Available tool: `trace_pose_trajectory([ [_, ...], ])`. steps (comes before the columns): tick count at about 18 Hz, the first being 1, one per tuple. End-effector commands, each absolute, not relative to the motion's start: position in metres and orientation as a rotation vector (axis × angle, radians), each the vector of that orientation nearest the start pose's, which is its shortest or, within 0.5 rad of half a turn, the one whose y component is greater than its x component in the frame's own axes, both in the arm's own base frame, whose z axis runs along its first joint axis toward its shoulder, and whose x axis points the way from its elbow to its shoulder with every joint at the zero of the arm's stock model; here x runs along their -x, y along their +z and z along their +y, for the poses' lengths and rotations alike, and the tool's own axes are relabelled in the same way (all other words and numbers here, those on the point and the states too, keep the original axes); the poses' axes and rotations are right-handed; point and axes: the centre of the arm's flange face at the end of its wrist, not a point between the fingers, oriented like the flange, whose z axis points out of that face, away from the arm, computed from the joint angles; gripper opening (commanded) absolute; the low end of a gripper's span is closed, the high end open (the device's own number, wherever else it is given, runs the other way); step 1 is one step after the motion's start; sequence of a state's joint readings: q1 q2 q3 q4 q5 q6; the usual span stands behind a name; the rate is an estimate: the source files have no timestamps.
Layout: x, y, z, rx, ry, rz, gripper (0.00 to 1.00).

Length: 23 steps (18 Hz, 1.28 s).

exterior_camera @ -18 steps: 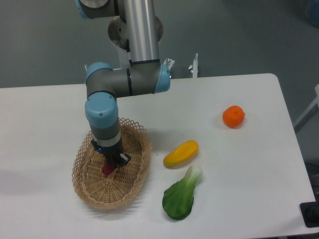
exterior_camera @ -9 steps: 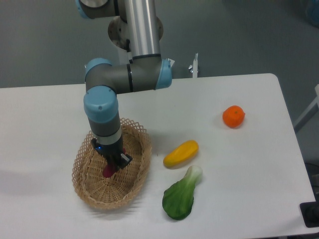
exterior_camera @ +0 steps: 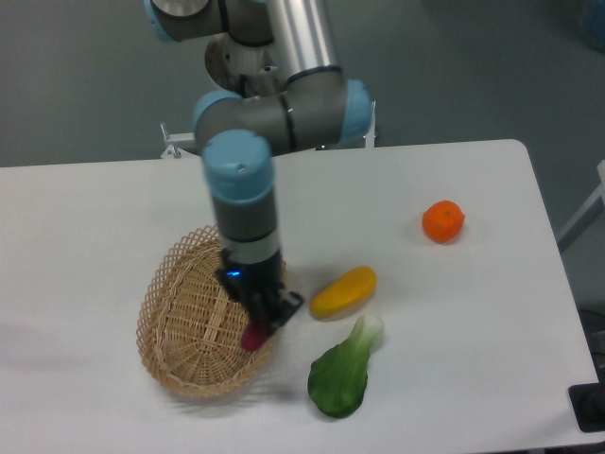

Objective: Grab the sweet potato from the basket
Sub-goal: 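Lift the sweet potato out of the basket toward the orange, then hold the sweet potato raised beside the orange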

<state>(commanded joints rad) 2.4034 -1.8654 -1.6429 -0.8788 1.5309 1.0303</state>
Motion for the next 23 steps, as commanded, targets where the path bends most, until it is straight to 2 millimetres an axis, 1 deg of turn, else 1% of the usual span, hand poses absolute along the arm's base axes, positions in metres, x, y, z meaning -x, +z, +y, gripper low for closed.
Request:
trace_pose_trajectory([
  [1,0.379,0.376,0.503,2.876,0.356,0.311,0.29],
  [4,0.426,0.394,0.471,2.879,0.333,0.33,0.29],
  [6,0.455,0.406,0.45,2.89,0.345,0.376,0.29],
  [8,0.483,0.404,0.431,2.898,0.358,0.416,0.29],
  [9,0.497,0.398,0.423,2.905,0.356,0.437,0.29],
  [11,0.519,0.394,0.405,2.91,0.366,0.49,0.29],
  [13,0.532,0.391,0.39,2.913,0.372,0.541,0.29],
  [15,0.537,0.392,0.382,2.909,0.375,0.556,0.29],
  [23,0.537,0.39,0.382,2.908,0.372,0.56,0.29],
])
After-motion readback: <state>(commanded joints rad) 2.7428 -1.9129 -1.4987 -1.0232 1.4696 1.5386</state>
